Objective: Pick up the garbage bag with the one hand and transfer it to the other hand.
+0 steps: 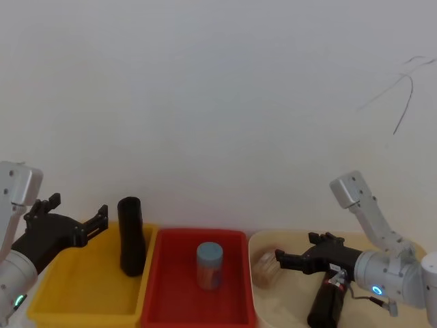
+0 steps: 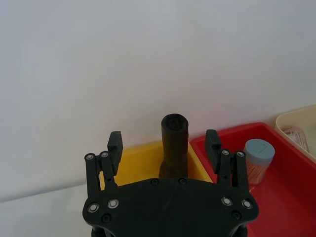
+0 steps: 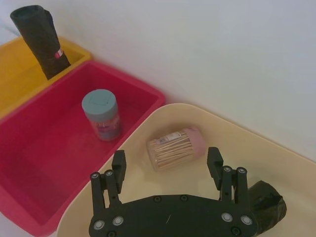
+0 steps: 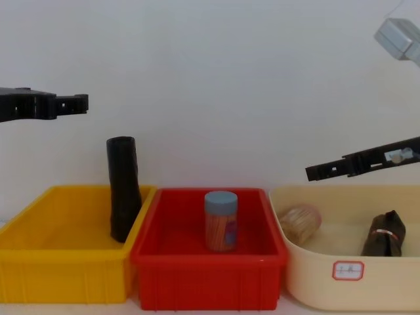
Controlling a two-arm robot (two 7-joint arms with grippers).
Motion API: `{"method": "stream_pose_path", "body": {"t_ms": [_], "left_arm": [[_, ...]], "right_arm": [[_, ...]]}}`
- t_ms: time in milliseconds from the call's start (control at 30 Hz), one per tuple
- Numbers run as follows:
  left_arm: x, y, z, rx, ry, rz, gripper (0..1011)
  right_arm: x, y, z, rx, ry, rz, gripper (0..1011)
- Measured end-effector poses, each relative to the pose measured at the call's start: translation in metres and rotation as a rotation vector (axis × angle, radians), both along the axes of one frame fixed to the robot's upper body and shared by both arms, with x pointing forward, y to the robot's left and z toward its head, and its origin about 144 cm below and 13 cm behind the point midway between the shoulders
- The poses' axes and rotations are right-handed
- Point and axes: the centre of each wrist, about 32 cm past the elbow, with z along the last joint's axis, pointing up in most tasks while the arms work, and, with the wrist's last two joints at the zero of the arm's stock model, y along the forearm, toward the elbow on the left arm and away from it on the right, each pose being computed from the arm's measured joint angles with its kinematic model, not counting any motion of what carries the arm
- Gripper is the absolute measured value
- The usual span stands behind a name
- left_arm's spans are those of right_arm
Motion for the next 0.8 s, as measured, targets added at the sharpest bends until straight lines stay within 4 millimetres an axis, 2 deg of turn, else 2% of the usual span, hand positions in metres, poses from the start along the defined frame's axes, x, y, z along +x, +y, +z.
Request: {"method": "stream_pose_path", "body": {"t_ms": [500,800], "left_arm": [[0.0000,0.0000,0.0000,0.000,0.000,0.000,1000],[0.0000,0.0000,0.0000,0.000,0.000,0.000,1000]], "right_arm": [[0.0000,-0.0015,-0.0020,-0.005,-0.007,-0.006,1001],[-0.0055,-0.0088,0.0020,-0.004,-0.096,-0.028,1001]]}}
